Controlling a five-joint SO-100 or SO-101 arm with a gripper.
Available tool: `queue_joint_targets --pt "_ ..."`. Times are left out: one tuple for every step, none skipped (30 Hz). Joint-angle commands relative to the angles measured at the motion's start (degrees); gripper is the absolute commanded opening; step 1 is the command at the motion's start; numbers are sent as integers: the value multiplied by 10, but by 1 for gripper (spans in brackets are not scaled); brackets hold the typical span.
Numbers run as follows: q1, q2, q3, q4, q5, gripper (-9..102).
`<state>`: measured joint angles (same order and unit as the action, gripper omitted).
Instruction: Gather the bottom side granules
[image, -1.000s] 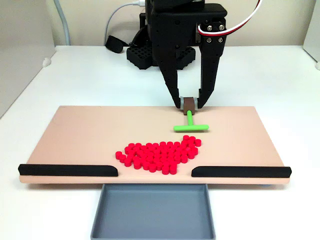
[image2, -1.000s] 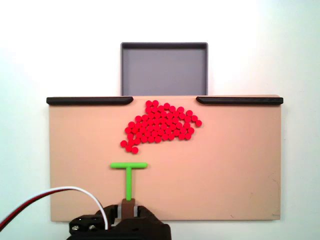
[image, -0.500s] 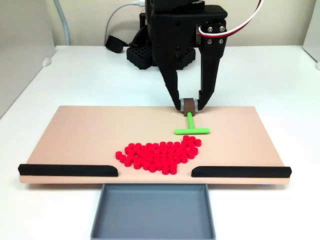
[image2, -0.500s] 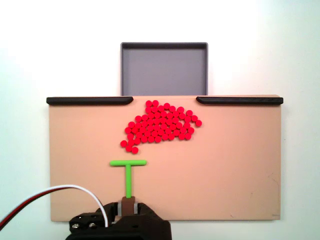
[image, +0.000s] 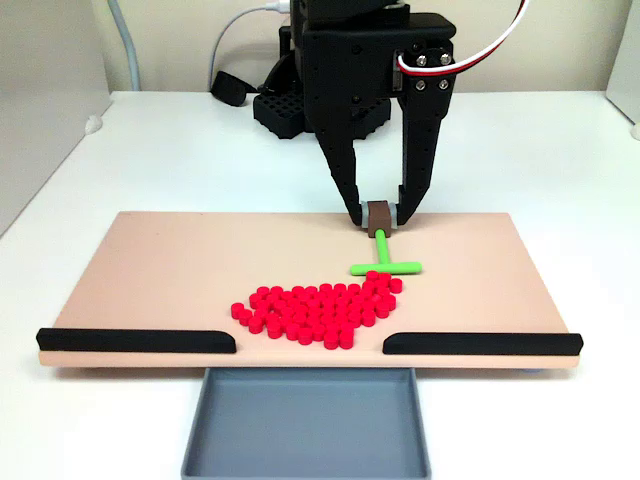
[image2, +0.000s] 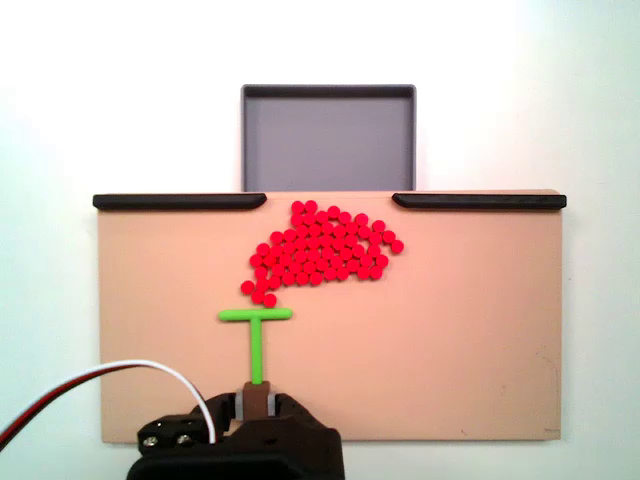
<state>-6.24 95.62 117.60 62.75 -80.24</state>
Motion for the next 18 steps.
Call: queue_joint_targets --pt "4 -13 -2 -4 -3 0" --pt "4 -16 -4 -4 -3 0" --pt "5 -19 -8 -4 -3 0" --pt "5 -23 -11 -4 -2 0" --pt "6 -26 -15 -4 -2 0" --pt "6 -31 -19 -4 -1 0" --pt "6 -34 -23 -4 1 0" --pt "6 -38 -25 -4 1 0" --pt "7 -40 -29 -4 2 0" --pt "7 -44 -32 -4 3 0" --pt "7 -47 -35 -4 3 0" --pt "7 -50 -39 -4 3 0" --pt "8 -53 -41 -4 4 0" --pt "9 -55 -44 -4 4 0" --pt "9 -57 -47 -4 4 0" --pt "9 -59 -48 -4 4 0" --pt "10 -60 -49 -4 4 0" --pt "10 -60 -50 -4 4 0"
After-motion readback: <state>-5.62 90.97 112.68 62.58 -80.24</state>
